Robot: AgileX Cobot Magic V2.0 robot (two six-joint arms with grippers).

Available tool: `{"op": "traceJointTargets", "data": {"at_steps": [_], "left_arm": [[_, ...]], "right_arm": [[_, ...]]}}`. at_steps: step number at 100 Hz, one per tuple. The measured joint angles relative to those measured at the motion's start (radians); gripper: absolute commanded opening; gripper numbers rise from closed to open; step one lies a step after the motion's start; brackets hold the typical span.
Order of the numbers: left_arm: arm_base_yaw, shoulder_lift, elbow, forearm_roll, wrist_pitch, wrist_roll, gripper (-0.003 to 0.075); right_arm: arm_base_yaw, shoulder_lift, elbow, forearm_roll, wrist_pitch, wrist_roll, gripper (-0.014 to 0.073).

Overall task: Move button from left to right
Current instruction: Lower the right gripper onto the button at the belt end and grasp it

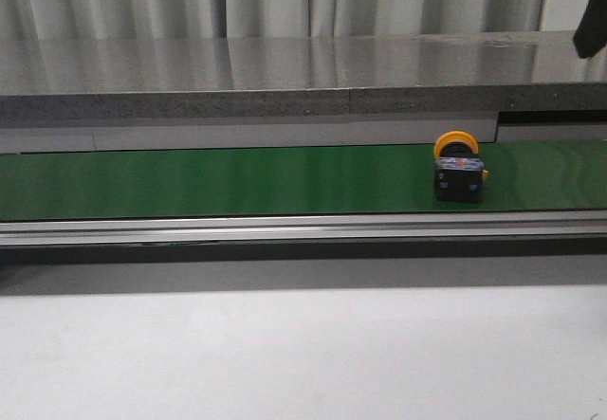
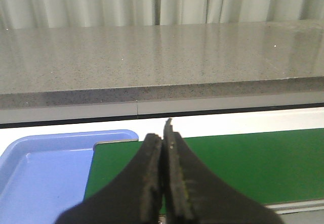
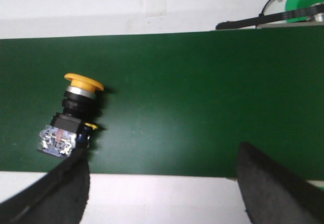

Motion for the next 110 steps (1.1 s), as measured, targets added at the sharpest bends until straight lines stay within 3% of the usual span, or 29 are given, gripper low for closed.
{"op": "traceJointTargets", "data": {"at_steps": [38, 73, 81, 98, 110], "left_arm": [[0.0, 0.0, 0.0, 0.0, 0.0, 0.0, -0.002], [0.0, 0.0, 0.0, 0.0, 0.0, 0.0, -0.002], [0.0, 0.0, 0.0, 0.0, 0.0, 0.0, -0.002], [0.0, 0.0, 0.0, 0.0, 0.0, 0.0, -0.002], [0.0, 0.0, 0.0, 0.0, 0.0, 0.0, -0.002]], "right_arm": [[0.063, 0.268, -0.135, 0.012, -0.008, -0.015, 0.0594], [0.079, 0.399, -0.163, 0.014, -0.027, -0.015, 0.0584], [0.079, 0.417, -0.163, 0.014, -0.027, -0.017, 0.0519], [0.079, 0.429, -0.163, 0.014, -0.015, -0.017, 0.0267], [0.079, 0.429, -0.166, 0.014, 0.002, -0.017, 0.0226]]}}
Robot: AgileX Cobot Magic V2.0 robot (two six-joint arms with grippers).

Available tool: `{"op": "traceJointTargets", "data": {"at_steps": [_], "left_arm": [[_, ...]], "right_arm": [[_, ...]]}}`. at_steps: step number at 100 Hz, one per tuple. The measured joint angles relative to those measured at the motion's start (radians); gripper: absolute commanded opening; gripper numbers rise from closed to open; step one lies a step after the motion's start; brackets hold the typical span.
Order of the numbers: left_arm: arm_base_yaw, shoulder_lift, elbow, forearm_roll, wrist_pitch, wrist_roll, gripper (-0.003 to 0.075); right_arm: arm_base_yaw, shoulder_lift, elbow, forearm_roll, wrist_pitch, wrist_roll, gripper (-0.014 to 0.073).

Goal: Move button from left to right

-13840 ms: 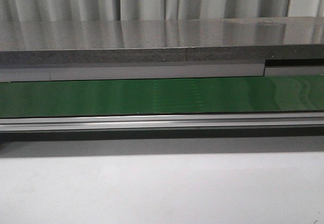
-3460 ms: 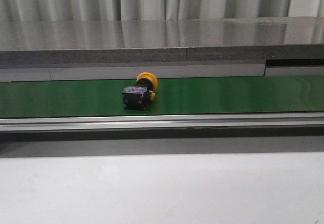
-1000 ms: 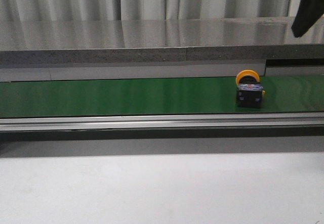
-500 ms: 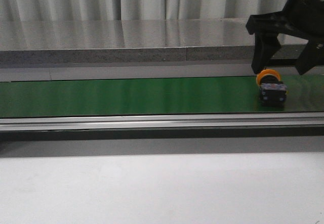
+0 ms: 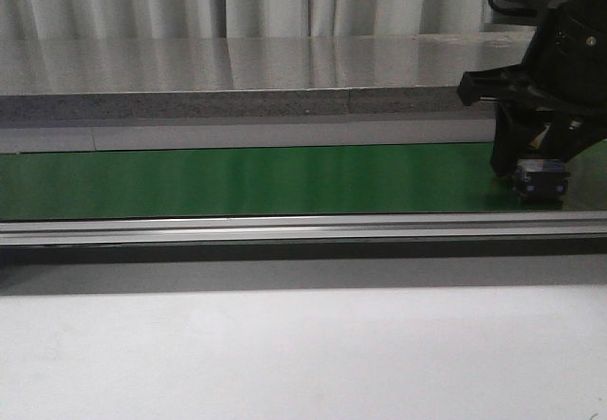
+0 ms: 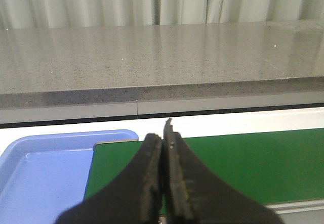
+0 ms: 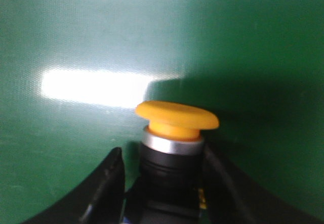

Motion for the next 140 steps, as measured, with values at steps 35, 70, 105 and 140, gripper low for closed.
{"op": "traceJointTargets", "data": {"at_steps": [35, 70, 105, 140], "left_arm": [[0.0, 0.0, 0.0, 0.0, 0.0, 0.0, -0.002], [0.0, 0.0, 0.0, 0.0, 0.0, 0.0, -0.002], [0.0, 0.0, 0.0, 0.0, 0.0, 0.0, -0.002], [0.0, 0.0, 0.0, 0.0, 0.0, 0.0, -0.002]], "right_arm": [[-0.007, 0.0, -0.126, -0.056, 0.126, -0.033, 0.0227], [-0.197, 0.0, -0.372, 0.057, 0.281, -0.319, 0.0227], [-0.515, 0.022, -0.401, 0.104, 0.337, -0.49, 0.0227], [-0.658, 0.17, -0.401, 0.159, 0.323, -0.641, 0.0227]]}}
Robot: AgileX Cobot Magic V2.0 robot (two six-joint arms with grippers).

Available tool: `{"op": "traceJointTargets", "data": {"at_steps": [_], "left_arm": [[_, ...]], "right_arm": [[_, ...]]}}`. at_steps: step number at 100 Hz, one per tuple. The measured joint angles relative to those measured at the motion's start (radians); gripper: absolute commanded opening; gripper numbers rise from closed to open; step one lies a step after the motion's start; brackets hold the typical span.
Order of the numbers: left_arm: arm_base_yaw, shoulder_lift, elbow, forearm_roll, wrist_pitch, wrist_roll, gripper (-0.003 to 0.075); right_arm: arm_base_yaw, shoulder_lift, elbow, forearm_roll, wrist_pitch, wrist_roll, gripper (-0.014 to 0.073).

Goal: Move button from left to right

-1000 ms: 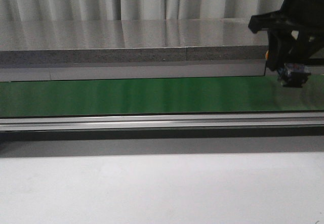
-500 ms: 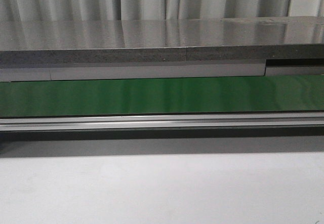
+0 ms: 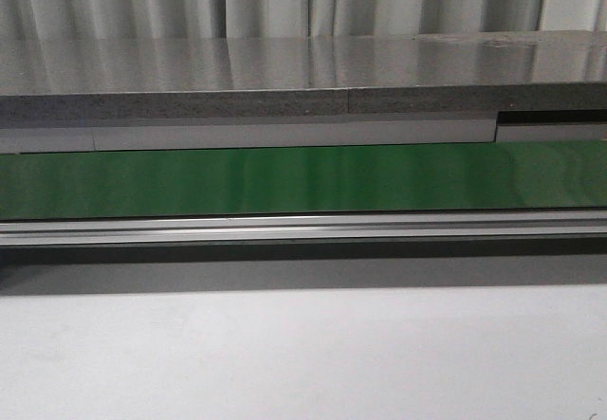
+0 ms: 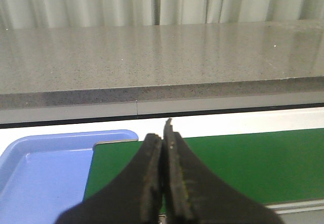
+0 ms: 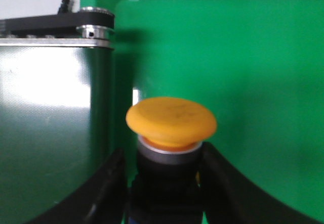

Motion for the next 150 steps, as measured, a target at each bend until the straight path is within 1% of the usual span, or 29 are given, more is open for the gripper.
{"op": "traceJointTargets", "data": {"at_steps": [30, 66, 75, 92, 106, 127, 150], "left_arm": [[0.0, 0.0, 0.0, 0.0, 0.0, 0.0, -0.002], [0.0, 0.0, 0.0, 0.0, 0.0, 0.0, -0.002], [0.0, 0.0, 0.0, 0.0, 0.0, 0.0, -0.002], [0.0, 0.0, 0.0, 0.0, 0.0, 0.0, -0.002], [0.0, 0.0, 0.0, 0.0, 0.0, 0.0, -0.002], [0.0, 0.0, 0.0, 0.0, 0.0, 0.0, -0.002], [0.0, 0.0, 0.0, 0.0, 0.0, 0.0, -0.002]], "right_arm": [[0.0, 0.108, 0.0, -0.01, -0.016, -0.022, 0.0227], [0.0, 0.142, 0.0, -0.007, -0.018, -0.022, 0.023], [0.0, 0.142, 0.0, -0.005, -0.018, -0.022, 0.0272], [0.0, 0.142, 0.0, -0.001, -0.018, -0.022, 0.0414], [0.0, 0.142, 0.0, 0.003, -0.018, -0.022, 0.0482], [0.0, 0.142, 0.0, 0.005, -0.018, -0.018, 0.0491], [0.002, 0.132, -0.04, -0.006, -0.018, 0.066, 0.0489]]}}
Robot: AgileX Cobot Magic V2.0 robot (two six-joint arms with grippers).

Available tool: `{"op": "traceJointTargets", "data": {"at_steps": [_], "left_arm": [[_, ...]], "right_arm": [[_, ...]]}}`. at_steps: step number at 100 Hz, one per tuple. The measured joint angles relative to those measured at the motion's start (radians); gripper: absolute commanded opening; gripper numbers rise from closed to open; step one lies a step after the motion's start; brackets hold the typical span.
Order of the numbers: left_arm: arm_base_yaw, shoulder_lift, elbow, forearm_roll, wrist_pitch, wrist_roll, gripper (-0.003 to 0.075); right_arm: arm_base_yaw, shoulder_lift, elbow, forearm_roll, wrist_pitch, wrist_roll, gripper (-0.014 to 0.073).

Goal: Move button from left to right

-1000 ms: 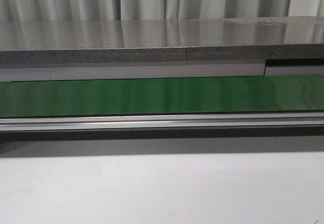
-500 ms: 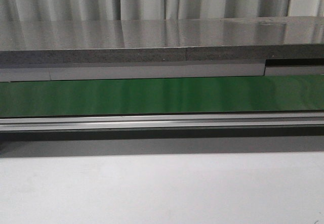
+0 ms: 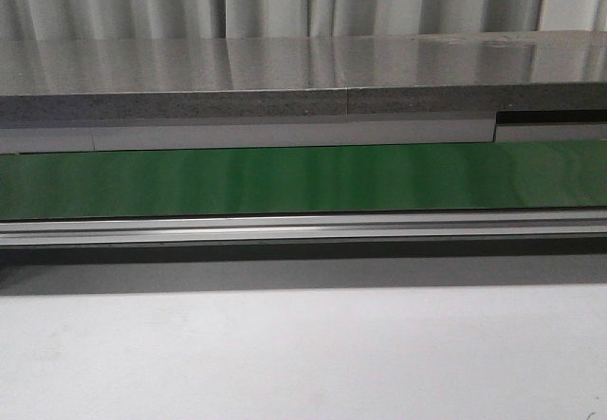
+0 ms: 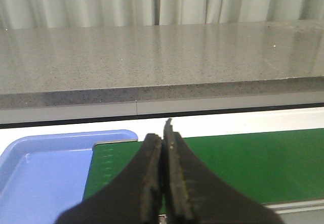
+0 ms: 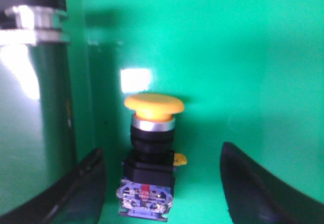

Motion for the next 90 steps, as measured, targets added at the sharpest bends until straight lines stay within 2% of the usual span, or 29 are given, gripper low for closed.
{"op": "traceJointTargets", "data": {"at_steps": [22, 55, 90], "left_arm": [[0.0, 0.0, 0.0, 0.0, 0.0, 0.0, -0.002], [0.0, 0.0, 0.0, 0.0, 0.0, 0.0, -0.002], [0.0, 0.0, 0.0, 0.0, 0.0, 0.0, -0.002]], "right_arm": [[0.08, -0.086, -0.023, 0.043, -0.028, 0.017, 0.0489], [0.313, -0.185, -0.023, 0.051, -0.085, 0.069, 0.0489], [0.56, -0.329, 0.043, -0.024, -0.128, 0.142, 0.0489]]}}
